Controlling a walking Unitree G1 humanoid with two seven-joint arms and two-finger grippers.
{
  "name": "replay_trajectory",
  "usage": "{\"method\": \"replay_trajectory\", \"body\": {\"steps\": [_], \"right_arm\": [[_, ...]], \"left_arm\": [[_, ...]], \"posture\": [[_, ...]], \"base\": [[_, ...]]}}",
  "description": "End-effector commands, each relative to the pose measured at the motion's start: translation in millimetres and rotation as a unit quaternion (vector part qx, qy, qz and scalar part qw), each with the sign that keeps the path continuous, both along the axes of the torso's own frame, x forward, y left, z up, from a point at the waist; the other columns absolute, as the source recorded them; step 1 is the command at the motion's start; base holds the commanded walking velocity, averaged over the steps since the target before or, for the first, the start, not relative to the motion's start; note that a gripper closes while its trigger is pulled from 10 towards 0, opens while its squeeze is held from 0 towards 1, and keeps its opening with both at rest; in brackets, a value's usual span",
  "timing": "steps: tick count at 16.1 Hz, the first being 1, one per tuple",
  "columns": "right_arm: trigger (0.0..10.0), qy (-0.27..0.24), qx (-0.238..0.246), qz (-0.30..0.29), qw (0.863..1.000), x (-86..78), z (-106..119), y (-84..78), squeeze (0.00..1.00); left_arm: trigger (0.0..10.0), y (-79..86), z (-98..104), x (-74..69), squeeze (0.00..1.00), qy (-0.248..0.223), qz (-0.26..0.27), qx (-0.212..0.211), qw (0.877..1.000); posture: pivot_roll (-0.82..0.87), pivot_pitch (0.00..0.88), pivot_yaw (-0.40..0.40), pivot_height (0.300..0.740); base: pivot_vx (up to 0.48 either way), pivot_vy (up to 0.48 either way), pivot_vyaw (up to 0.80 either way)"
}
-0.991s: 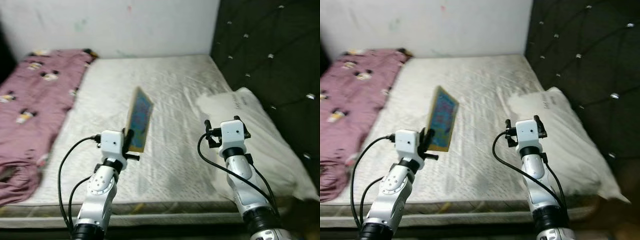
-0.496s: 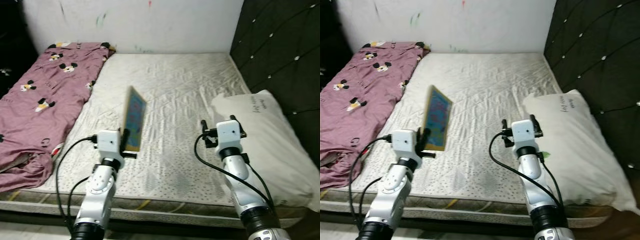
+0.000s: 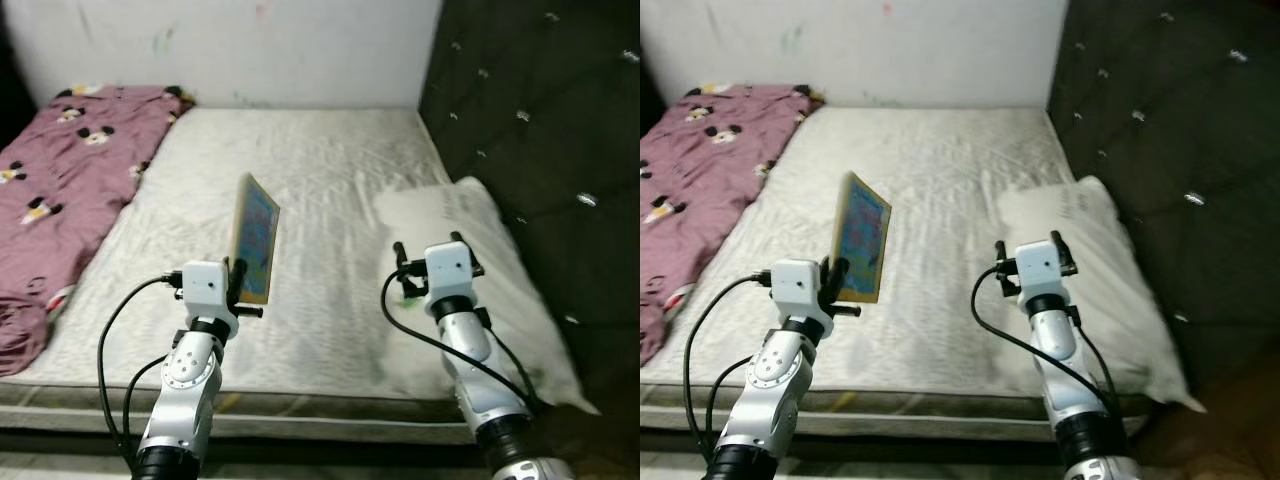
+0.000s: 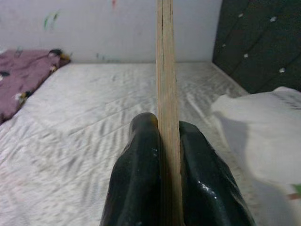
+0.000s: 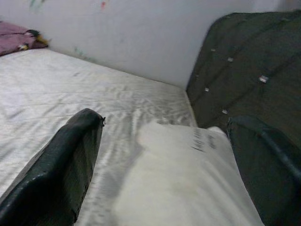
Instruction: Clean up the room
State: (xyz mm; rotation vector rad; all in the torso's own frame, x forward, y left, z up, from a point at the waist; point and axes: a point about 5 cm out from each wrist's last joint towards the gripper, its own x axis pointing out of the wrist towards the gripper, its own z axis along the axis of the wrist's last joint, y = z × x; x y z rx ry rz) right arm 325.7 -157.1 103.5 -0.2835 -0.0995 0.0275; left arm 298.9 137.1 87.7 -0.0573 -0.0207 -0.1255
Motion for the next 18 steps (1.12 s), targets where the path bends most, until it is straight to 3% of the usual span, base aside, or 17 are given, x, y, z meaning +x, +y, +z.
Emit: {"method": "replay_trajectory", "body": {"steps": [1,7,18], "right_arm": [[10.0,-0.001,0.000,-0.002,1.000,-1.8,-0.3,-2.6,0.00],[10.0,0.003,-0.003,0.001,1.000,-2.5,-2.3,-1.8,0.00],[10.0,0.007,-0.002,0.008,1.000,-3.2,-4.3,0.6,0.00]], "left_arm": [[10.0,-7.2,10.0,1.8,0.00,-0.025,-0.015,-0.003,1.000],[10.0,-7.6,12.7,0.4,0.00,-0.035,-0.032,-0.012,0.999],[10.0,-11.0,12.7,-1.4,0.00,-0.037,-0.046,-0.022,0.998]], "posture": [[-0.04,0.000,0.054,0.740],[-0.04,0.000,0.056,0.740],[-0.04,0.000,0.052,0.740]], "base": [[0.000,0.000,0.00],[0.000,0.000,0.00],[0.317,0.000,0.08]]}}
